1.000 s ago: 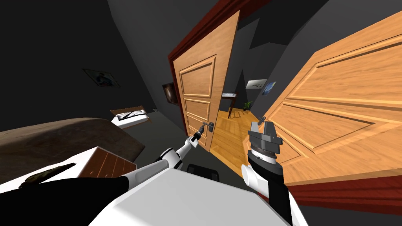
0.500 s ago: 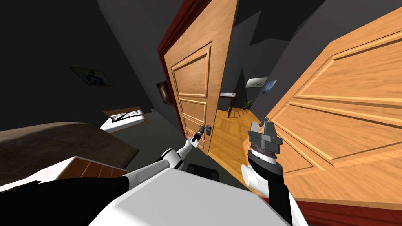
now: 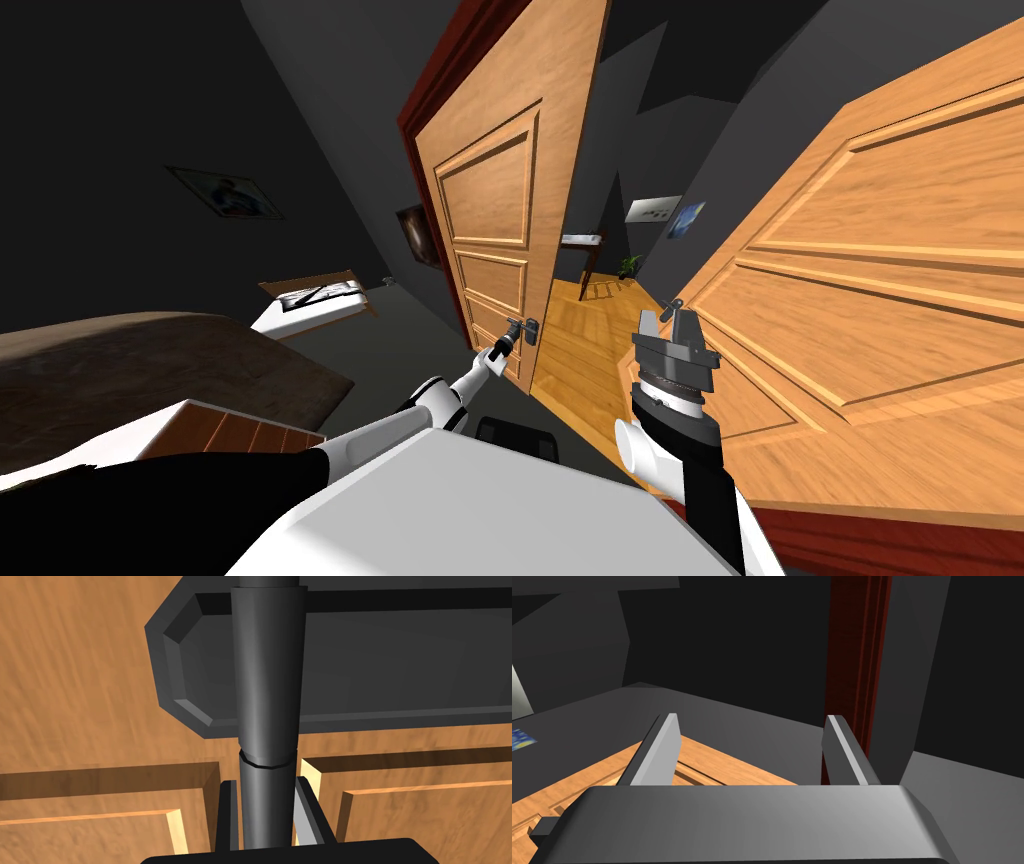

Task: Push the door open

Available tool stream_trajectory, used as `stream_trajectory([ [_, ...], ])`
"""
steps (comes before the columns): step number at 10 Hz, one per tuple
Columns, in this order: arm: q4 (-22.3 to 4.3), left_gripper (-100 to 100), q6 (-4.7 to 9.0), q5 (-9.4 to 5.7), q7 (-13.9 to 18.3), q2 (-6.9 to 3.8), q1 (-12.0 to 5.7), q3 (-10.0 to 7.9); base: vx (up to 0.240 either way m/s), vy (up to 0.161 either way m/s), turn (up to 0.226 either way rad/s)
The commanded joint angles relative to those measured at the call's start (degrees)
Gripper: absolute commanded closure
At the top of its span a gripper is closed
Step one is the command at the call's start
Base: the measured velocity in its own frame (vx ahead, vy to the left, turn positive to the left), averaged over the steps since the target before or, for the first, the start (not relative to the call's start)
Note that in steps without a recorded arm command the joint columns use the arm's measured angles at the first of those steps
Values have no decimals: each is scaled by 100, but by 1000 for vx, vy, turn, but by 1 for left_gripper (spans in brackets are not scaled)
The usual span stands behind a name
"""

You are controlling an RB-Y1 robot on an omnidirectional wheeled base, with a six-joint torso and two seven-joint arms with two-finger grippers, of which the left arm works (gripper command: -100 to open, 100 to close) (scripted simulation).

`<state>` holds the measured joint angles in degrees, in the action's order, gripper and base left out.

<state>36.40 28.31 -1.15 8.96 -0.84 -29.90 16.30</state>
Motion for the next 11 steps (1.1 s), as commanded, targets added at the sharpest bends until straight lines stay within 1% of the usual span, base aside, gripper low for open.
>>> stream_trajectory([
  [1,-20,100,-2,4,-3,-1,39,10,0,0,0],
  [2,-5,100,-5,2,-30,-50,4,-100,68,-65,-4],
  [3,-7,100,-7,3,-39,-64,5,-129,117,-116,33],
  [4,-11,100,-12,5,-64,-97,7,-211,144,-141,35],
  [5,-13,100,-14,5,-77,-114,8,-252,129,-125,18],
  [6,-18,100,-20,8,-108,-150,11,-355,147,-159,1],
  [8,-23,100,-27,10,-143,-185,15,-467,139,-118,20],
  [10,-23,100,-27,10,-143,-185,15,-467,57,-30,6],
  [11,-29,100,-34,13,-179,-220,18,-587,55,-62,-2],
])
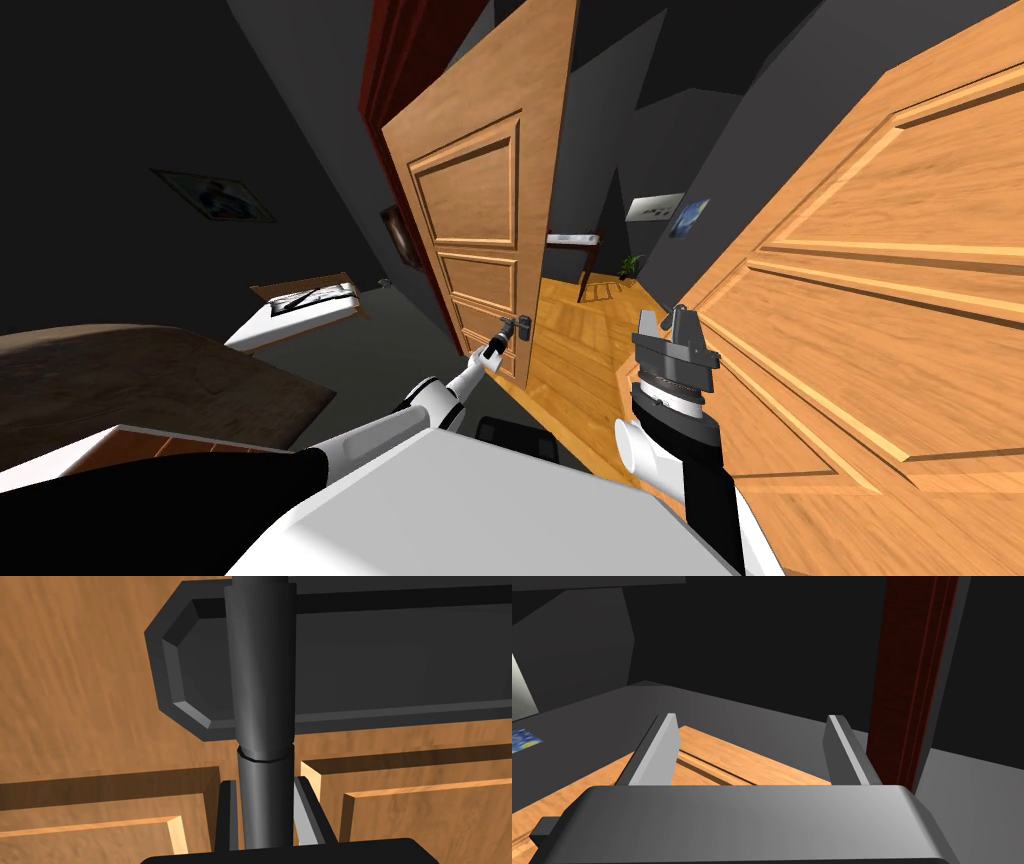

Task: Push the door open

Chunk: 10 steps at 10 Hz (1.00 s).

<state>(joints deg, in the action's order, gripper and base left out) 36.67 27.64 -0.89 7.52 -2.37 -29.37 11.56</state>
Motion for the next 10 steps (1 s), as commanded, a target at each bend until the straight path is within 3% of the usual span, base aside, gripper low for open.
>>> stream_trajectory([
  [1,-59,100,29,-11,-56,-82,-33,-180,85,-92,27],
  [3,-66,100,21,-8,-96,-113,-29,-313,105,-115,42],
  [5,-66,100,21,-8,-96,-113,-29,-313,54,-47,15],
  [8,-80,100,4,-2,-184,-161,-20,-597,89,-95,21],
  [9,-80,100,4,-2,-184,-161,-20,-597,67,-82,47],
  [10,-87,100,-4,2,-228,-181,-16,-742,99,-88,8],
])
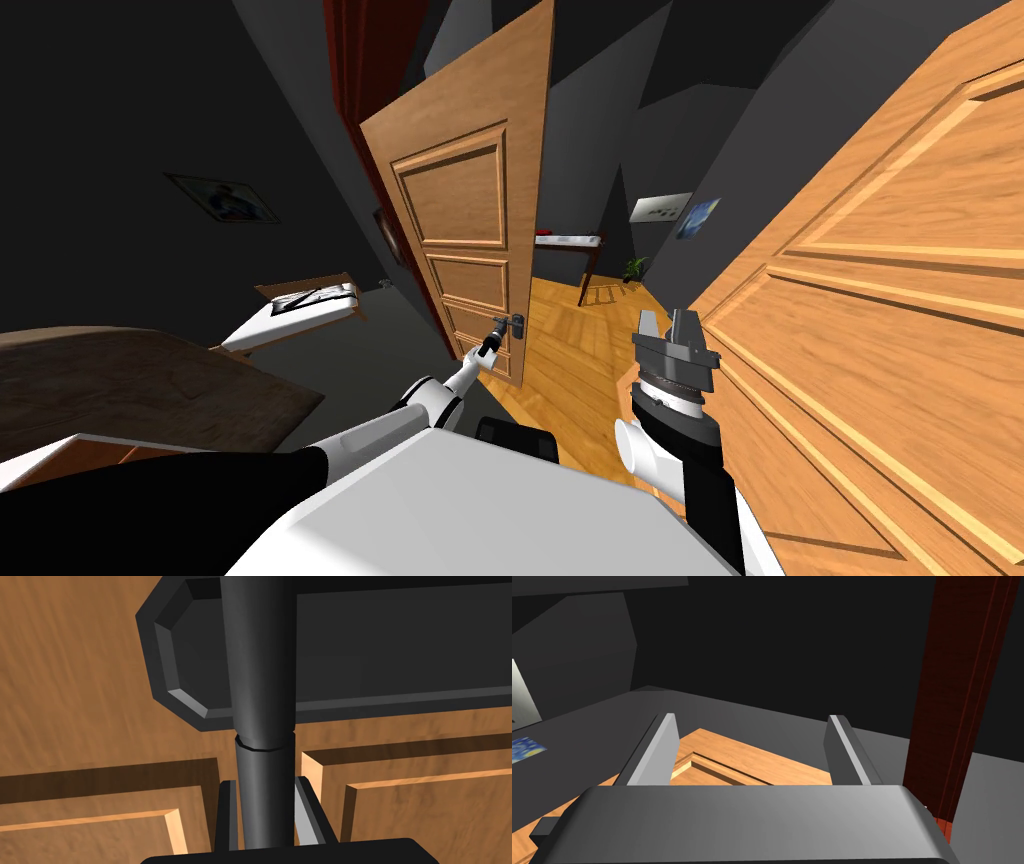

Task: Push the door open

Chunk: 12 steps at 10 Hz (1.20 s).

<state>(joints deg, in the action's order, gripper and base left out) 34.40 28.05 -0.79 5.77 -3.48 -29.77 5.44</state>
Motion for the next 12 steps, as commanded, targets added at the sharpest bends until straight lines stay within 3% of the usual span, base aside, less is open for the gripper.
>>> stream_trajectory([
  [1,137,100,-49,-7,-75,-75,26,-203,118,-128,38],
  [2,34,100,-49,-7,-75,-75,26,-203,83,-86,39],
  [3,137,100,-49,-7,-75,-75,26,-203,30,-22,4],
  [4,130,100,-58,-3,-120,-88,30,-348,59,-60,-7],
  [6,130,100,-58,-3,-120,-88,30,-348,60,-61,23],
  [7,123,100,-66,0,-163,-94,34,-490,77,-79,37],
  [9,123,100,-66,0,-163,-94,34,-490,53,-61,21],
  [12,107,100,-85,8,-264,-94,44,-819,121,-120,45],
])
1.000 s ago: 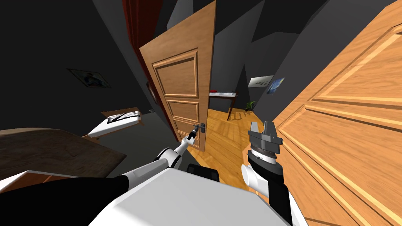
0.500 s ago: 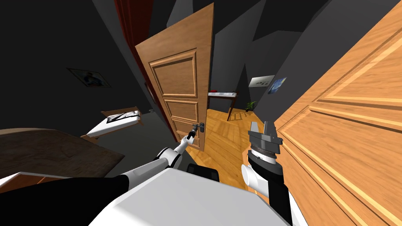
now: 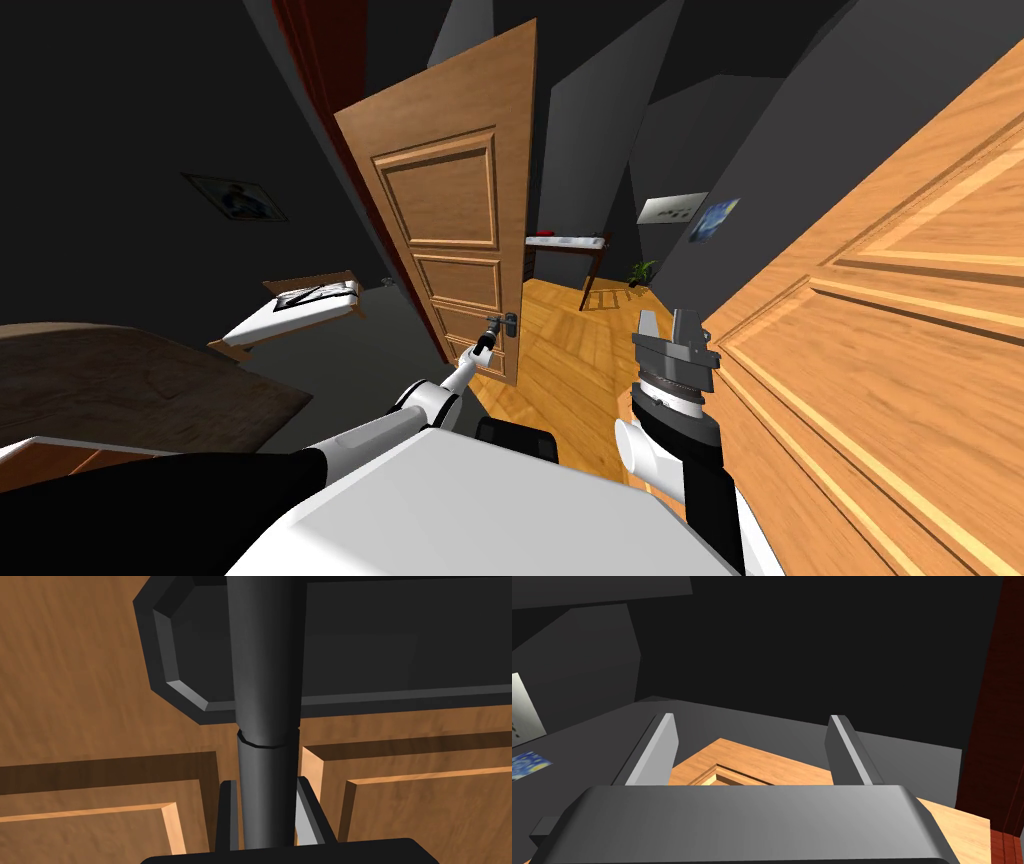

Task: Push the door open

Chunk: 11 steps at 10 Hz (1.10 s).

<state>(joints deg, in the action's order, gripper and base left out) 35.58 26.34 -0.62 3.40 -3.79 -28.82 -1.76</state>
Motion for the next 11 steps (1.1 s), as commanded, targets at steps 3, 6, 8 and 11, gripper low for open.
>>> stream_trajectory([
  [3,-14,100,82,-9,-46,-61,-49,-159,81,-77,21],
  [6,-25,100,69,-4,-112,-46,-42,-374,101,-110,37],
  [8,-31,100,62,-1,-149,-31,-39,-498,61,-59,16],
  [11,-38,100,32,0,-167,-40,15,-574,109,-95,49],
])
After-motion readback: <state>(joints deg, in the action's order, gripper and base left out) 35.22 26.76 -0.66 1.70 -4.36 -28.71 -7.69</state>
